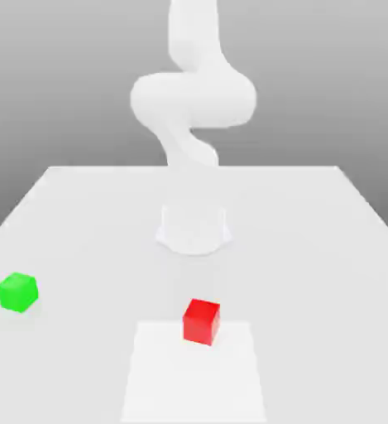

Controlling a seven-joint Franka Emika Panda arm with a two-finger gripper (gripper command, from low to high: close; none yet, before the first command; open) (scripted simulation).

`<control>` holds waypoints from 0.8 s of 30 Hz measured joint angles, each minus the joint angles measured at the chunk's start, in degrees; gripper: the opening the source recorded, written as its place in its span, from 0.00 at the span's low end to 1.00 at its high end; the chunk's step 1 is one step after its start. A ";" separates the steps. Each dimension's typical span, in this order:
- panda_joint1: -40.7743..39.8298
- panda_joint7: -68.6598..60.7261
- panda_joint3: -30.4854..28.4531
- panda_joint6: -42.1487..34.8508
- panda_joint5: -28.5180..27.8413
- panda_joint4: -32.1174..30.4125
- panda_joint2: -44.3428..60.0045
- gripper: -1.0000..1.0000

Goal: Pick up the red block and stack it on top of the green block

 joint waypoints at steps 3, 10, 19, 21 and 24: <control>-0.38 2.24 0.55 4.10 0.85 -5.41 5.08 0.50; -0.98 8.03 2.36 13.55 2.04 -18.07 16.82 0.50; -2.37 18.14 4.79 31.95 -0.18 -31.98 40.55 0.50; -1.87 19.92 3.83 36.05 -2.28 -31.76 45.50 0.50; 0.26 21.36 1.30 41.32 -4.09 -31.04 51.69 0.00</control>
